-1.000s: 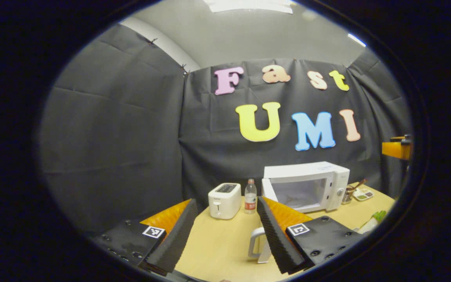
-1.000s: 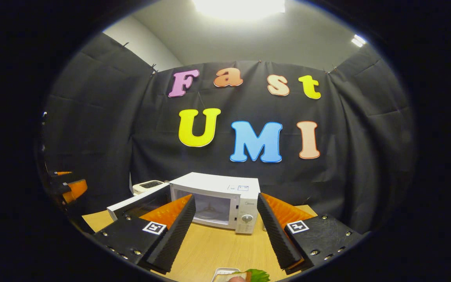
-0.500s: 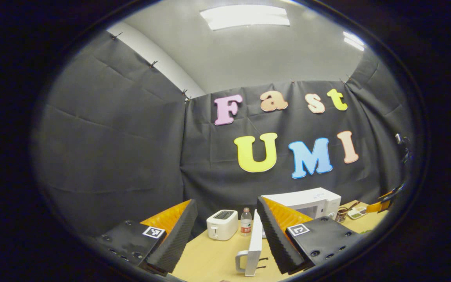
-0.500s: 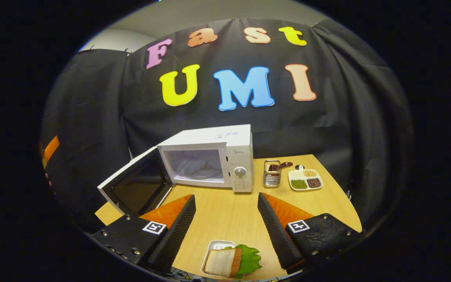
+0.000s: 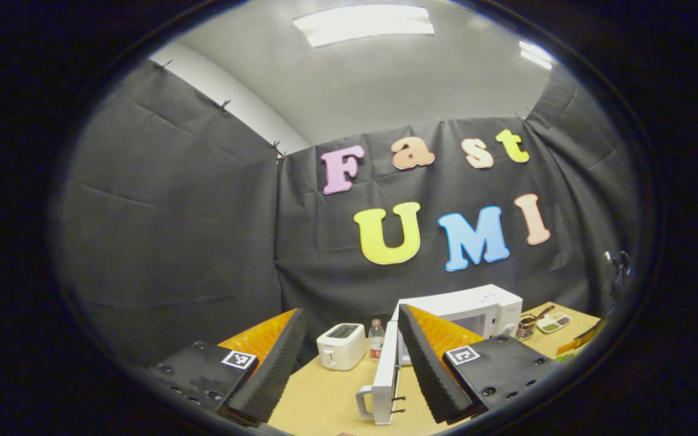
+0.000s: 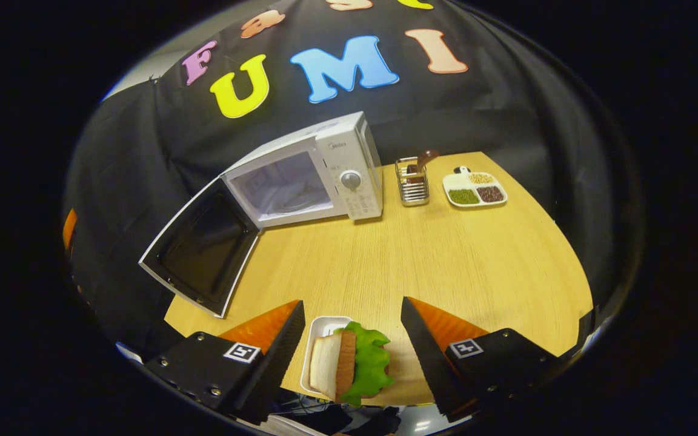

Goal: Open the microwave oven with the left hand, put the food in, and close the microwave oven.

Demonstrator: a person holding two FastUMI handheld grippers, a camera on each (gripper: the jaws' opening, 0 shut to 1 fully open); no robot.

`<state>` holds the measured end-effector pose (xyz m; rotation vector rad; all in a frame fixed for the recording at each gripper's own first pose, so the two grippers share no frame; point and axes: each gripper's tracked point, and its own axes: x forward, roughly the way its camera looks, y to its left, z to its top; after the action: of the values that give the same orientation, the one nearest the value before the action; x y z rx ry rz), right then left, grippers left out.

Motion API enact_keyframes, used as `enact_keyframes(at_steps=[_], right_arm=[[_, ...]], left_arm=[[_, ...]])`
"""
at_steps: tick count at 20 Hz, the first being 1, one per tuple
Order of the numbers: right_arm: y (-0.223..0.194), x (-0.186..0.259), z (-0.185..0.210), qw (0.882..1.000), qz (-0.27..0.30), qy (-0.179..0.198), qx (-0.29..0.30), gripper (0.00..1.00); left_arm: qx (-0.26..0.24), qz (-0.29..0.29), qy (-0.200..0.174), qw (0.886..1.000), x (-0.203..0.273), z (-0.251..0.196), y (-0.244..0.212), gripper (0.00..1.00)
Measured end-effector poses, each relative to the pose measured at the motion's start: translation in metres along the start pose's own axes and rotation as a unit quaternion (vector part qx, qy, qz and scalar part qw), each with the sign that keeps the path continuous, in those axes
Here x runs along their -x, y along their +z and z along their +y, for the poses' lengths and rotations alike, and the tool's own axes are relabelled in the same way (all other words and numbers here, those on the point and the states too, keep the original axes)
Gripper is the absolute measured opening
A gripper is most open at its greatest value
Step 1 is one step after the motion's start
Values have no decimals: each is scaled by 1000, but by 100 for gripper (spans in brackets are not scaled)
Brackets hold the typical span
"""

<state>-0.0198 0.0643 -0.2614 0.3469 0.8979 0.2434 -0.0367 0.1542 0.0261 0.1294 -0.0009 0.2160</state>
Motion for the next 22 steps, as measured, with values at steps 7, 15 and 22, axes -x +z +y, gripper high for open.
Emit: enact_keyframes(at_steps=[7,15,22], right_arm=[[-46,-11,-8,997,65,22,-27,97],[-93,-6,0,984,156,68,-52,85],[-85,-2,7,980,151,106,-72,31]], left_arm=[[-14,-11,-4,1000,8,-13,15,99],[1,-2,33,999,26,-11,5,99],[10,-3,54,998,46,-19,2,96]])
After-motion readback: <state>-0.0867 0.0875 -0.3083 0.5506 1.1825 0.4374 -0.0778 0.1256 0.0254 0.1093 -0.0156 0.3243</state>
